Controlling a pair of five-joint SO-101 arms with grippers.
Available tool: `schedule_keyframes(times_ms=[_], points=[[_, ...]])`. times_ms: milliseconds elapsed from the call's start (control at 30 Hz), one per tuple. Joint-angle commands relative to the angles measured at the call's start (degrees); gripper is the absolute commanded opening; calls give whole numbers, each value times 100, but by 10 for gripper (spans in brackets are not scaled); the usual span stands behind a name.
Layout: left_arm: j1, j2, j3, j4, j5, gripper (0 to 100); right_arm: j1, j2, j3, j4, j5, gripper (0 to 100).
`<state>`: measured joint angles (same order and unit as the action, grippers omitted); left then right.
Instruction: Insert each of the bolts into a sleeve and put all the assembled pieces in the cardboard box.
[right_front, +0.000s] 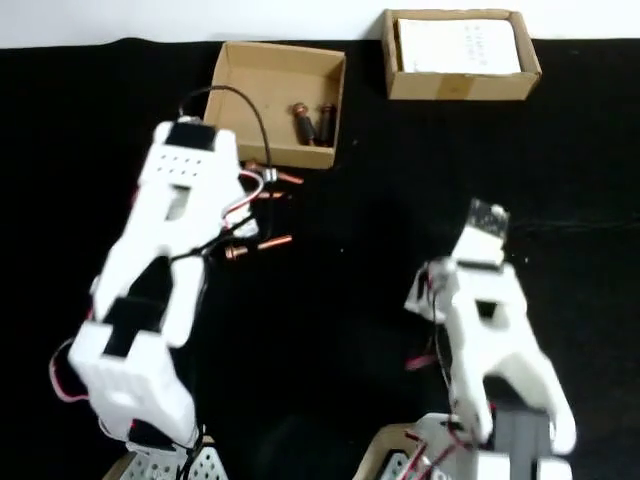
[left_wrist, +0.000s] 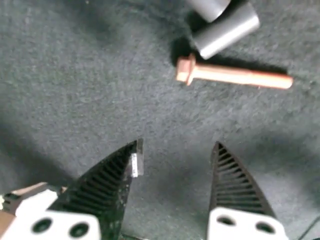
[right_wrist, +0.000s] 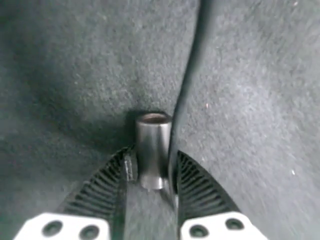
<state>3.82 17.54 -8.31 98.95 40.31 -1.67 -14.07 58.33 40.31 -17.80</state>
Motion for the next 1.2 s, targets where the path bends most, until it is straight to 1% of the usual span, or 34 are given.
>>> schedule_keyframes(times_ms=[0,67,233,600,800,967,1067,1167], points=[[189,242,-637,123,255,224,57,-215,910,-1244,-9,6],[330,295,-725,123,404,224,57,-418,971,-1262,-44,6],[637,321,-734,70,686,224,57,-593,1103,-1262,-448,6],[629,488,-734,-659,1495,224,57,-602,1121,-1262,-440,6],[541,1385,-769,-677,1705,224,57,-602,1121,-1262,-440,6],[224,2009,-1349,-651,1793,224,57,-602,1121,-1262,-440,6],[163,2149,-1675,-607,1793,224,57,-602,1121,-1262,-440,6],[189,2149,-2035,-281,1793,224,57,-602,1121,-1262,-440,6]])
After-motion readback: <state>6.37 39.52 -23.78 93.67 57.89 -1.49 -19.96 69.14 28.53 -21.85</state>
